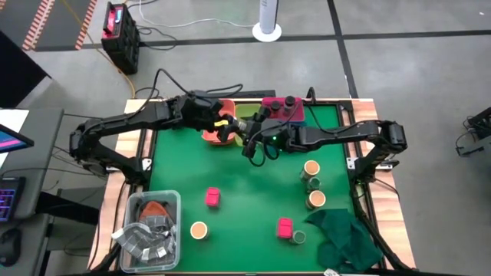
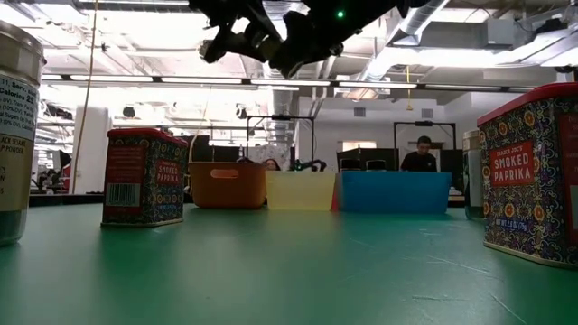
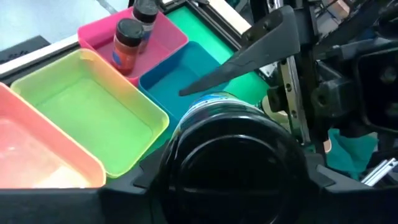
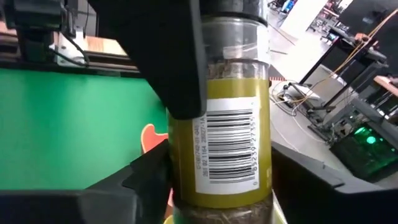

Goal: Sort spices by type
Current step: Put the black seasoning bottle into the pink bin

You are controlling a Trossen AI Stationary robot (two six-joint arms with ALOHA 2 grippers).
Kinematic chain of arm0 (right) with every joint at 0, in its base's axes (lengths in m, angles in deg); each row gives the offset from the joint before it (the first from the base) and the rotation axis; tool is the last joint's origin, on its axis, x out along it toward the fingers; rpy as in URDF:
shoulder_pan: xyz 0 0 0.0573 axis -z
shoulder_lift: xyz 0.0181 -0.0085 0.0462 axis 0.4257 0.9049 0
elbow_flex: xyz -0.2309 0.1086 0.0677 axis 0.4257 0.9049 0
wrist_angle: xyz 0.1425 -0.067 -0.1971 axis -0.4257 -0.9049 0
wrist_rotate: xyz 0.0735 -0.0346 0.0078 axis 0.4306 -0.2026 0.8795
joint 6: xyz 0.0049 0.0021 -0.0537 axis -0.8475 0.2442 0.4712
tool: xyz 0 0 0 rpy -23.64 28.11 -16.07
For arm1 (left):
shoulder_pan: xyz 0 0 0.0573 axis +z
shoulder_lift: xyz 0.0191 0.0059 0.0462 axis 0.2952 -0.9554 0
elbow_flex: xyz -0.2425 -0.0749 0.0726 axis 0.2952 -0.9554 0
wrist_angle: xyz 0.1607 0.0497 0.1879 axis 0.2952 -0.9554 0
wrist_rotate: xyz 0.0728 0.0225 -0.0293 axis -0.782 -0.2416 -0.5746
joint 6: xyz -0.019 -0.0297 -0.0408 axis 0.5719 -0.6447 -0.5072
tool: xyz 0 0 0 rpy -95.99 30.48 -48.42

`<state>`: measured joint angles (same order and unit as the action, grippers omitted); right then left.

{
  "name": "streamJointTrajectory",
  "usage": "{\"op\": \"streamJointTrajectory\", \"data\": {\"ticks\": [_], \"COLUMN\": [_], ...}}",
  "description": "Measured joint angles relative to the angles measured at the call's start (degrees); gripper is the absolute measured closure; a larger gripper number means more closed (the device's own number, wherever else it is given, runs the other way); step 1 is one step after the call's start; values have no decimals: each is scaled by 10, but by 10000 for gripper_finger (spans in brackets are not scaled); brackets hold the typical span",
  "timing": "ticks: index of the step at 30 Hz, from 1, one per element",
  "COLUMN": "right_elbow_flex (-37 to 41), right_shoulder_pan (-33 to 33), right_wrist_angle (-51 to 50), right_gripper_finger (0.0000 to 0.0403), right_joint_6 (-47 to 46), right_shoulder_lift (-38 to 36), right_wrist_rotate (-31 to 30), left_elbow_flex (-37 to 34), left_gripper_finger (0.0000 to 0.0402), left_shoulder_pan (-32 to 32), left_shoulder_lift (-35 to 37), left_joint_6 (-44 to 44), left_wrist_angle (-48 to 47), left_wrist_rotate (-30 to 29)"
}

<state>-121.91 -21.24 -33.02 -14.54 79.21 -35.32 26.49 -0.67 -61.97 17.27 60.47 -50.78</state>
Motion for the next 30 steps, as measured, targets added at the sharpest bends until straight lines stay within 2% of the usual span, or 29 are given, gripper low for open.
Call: {"op": "streamJointTrajectory", "data": {"ticks": [4, 8, 12, 15, 21, 25, 30], "right_elbow_flex": [0, 0, 0, 0, 4, 52, 139], "right_shoulder_pan": [3, 2, 3, 2, 16, 17, 16], "right_wrist_angle": [0, 0, -10, -60, -189, -133, 63], "right_gripper_finger": [177, 209, 211, 203, 207, 205, 203], "right_joint_6": [-33, -50, -64, -94, -199, -243, -310], "right_shoulder_lift": [0, 0, -1, -17, -93, -147, -173], "right_wrist_rotate": [2, 1, -6, -44, -61, -46, 3], "left_elbow_flex": [0, 0, 2, 12, 15, -40, -159], "left_gripper_finger": [182, 147, 106, 84, 81, 87, 91], "left_shoulder_pan": [0, 1, 14, 31, 49, 48, 26], "left_shoulder_lift": [0, 0, 0, 8, 64, 97, 110], "left_joint_6": [27, 46, 63, 81, 158, 173, 133], "left_wrist_angle": [0, -3, -4, -5, 2, 70, 227], "left_wrist_rotate": [0, 2, 4, 2, -76, -65, -4]}}
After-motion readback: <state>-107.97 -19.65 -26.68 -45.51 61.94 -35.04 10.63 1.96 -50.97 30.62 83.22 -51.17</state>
